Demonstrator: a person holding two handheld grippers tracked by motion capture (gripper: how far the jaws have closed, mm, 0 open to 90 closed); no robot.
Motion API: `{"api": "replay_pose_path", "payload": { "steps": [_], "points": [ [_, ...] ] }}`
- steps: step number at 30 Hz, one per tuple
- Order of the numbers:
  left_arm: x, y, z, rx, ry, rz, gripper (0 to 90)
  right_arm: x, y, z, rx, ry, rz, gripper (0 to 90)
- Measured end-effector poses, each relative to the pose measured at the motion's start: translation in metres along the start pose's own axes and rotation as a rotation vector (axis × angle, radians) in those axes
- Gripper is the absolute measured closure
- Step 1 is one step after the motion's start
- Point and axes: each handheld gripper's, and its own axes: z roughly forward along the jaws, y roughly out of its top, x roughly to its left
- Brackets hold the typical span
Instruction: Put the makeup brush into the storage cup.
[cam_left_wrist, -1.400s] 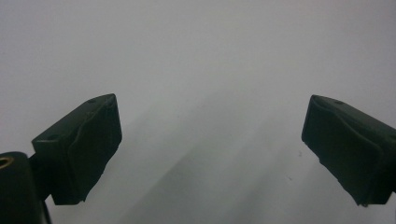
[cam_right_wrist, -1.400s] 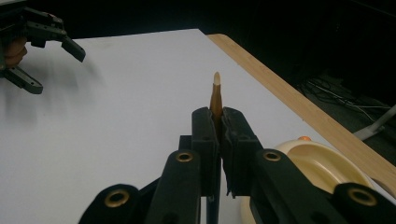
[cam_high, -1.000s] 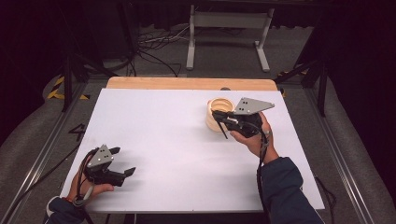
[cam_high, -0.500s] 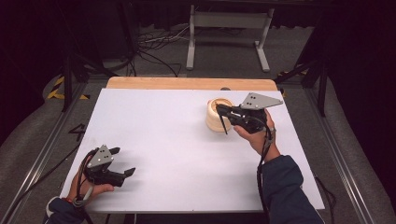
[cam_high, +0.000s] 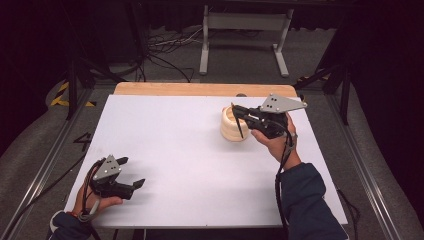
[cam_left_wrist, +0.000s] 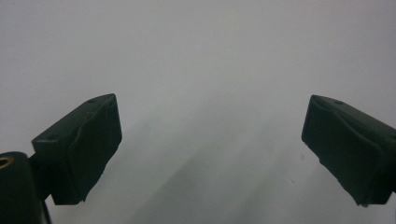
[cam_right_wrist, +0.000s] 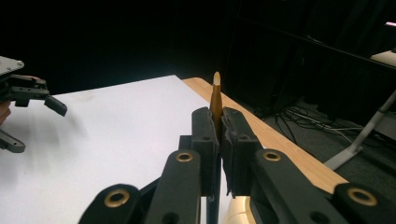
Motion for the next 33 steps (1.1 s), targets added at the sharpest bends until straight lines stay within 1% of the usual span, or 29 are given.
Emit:
{"api": "replay_pose_path", "payload": {
  "steps": [9, 16, 21, 23, 25, 26, 29, 31, 33],
  "points": [
    [0.000, 0.000, 0.000, 0.002, 0.000, 0.003, 5.9, -0.009, 0.004, 0.001, -0.020, -0.017, 0.020, 84.9],
    [0.000, 0.000, 0.000, 0.003, -0.002, 0.002, 5.8, -0.012, 0.007, 0.003, -0.031, -0.024, 0.025, 84.8],
    [0.000, -0.001, 0.000, 0.007, -0.006, -0.005, 5.8, -0.016, 0.009, 0.004, -0.052, -0.031, 0.037, 84.8],
    [0.001, -0.001, 0.000, 0.007, -0.006, -0.003, 5.8, -0.018, 0.011, 0.004, -0.058, -0.044, 0.039, 84.8],
    [0.001, -0.001, 0.000, 0.006, -0.006, -0.002, 5.8, -0.018, 0.011, 0.004, -0.061, -0.043, 0.042, 84.9],
    [0.001, -0.001, 0.000, 0.008, -0.006, -0.001, 5.7, -0.019, 0.012, 0.004, -0.062, -0.051, 0.044, 84.9],
    [0.000, -0.001, 0.000, 0.011, -0.001, 0.011, 5.7, -0.020, 0.012, 0.004, -0.067, -0.058, 0.047, 84.9],
    [0.000, -0.001, 0.000, 0.007, -0.003, 0.007, 5.7, -0.021, 0.011, 0.005, -0.072, -0.060, 0.048, 84.9],
    [0.000, 0.000, 0.000, 0.009, -0.002, 0.008, 5.7, -0.024, 0.011, 0.007, -0.078, -0.072, 0.052, 84.9]
  ]
}}
